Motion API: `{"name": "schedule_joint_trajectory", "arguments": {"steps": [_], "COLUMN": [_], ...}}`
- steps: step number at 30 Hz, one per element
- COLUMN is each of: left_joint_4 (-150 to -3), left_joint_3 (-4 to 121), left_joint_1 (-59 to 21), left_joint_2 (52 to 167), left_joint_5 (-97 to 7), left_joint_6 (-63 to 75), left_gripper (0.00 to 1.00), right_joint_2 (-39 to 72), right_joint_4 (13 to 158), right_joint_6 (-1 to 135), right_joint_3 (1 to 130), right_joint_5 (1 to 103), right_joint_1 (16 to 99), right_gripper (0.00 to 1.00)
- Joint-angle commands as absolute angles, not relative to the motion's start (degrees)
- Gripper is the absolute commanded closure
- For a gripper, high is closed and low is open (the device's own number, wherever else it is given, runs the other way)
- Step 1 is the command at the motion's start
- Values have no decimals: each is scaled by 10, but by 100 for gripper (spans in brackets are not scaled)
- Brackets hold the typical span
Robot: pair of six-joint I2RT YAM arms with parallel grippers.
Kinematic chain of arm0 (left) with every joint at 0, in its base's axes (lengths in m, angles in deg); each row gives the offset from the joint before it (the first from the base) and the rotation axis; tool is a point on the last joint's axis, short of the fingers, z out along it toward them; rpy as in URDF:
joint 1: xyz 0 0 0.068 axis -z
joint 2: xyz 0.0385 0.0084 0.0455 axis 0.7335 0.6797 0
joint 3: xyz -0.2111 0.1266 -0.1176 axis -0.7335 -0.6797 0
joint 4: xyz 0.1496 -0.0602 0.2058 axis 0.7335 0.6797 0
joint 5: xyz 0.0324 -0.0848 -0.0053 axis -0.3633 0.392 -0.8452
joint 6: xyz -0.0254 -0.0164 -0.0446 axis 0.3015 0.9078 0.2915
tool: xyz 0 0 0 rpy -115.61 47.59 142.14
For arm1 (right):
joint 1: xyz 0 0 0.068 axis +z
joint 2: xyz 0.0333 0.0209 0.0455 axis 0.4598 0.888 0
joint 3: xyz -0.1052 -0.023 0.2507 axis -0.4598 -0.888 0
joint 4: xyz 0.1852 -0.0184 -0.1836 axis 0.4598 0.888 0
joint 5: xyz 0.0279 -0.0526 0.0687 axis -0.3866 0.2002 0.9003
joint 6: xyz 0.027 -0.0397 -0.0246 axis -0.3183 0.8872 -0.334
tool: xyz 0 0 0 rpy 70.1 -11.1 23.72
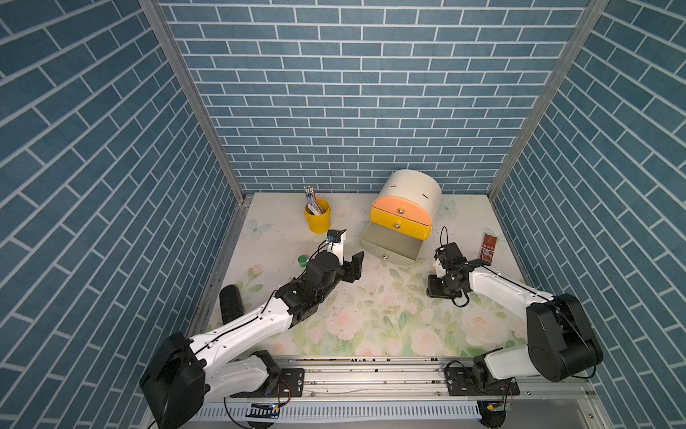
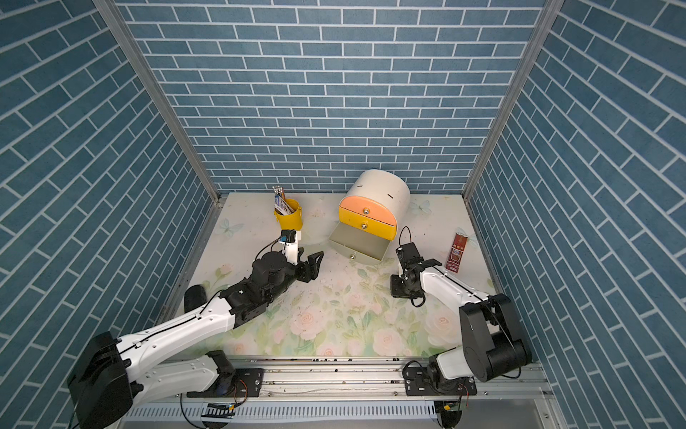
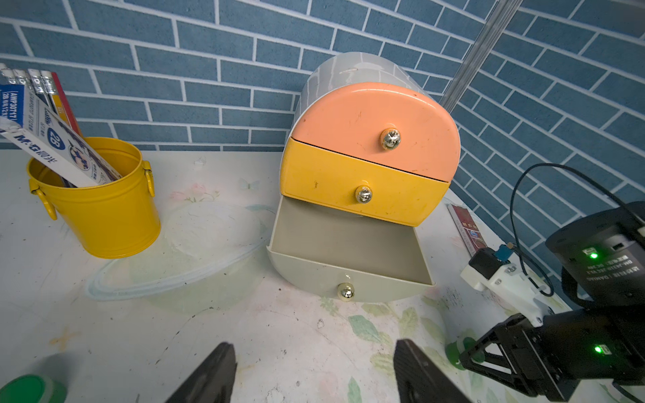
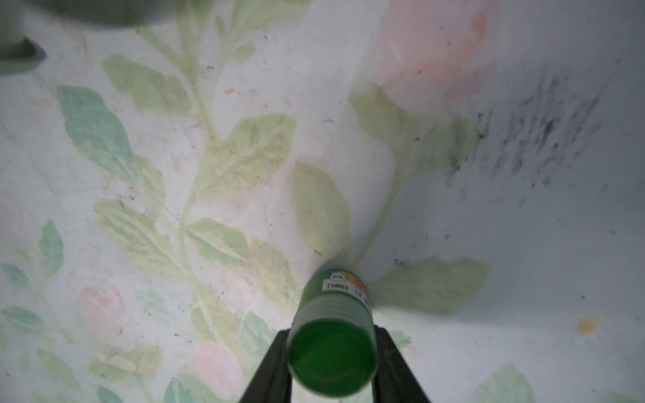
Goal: Put the paint cans in the drawer according to color
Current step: Pick up the paint can at the center of the board, then place the paint can in the drawer.
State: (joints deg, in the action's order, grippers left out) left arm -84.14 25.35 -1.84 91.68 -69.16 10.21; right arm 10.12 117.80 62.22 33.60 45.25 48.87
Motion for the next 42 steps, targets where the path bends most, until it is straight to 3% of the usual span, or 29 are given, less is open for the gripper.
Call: {"name": "schedule_joint_trajectory", "arguments": {"steps": [1, 9, 19, 42], "left_joint_4": [-829, -812, -797, -788], "left_joint_3": [253, 257, 264, 253], "left_joint_1": [-20, -20, -20, -20], "left_joint_2": [905, 888, 869, 859], "left_joint_5": [-706, -724, -729, -736], "left_joint_6": [88, 80, 78, 77], "left_gripper": [24, 22, 21, 21], "right_joint_2": [98, 63, 136, 287], "right_joint_4": [1209, 1300, 1302, 1126], "right_joint_6": [620, 619, 621, 580], "right_joint_3": [365, 484, 634, 666], "right_joint_5": [437, 392, 381, 393], "right_joint_1": [492, 520, 557, 589], "right_gripper": [71, 74, 75, 74]}}
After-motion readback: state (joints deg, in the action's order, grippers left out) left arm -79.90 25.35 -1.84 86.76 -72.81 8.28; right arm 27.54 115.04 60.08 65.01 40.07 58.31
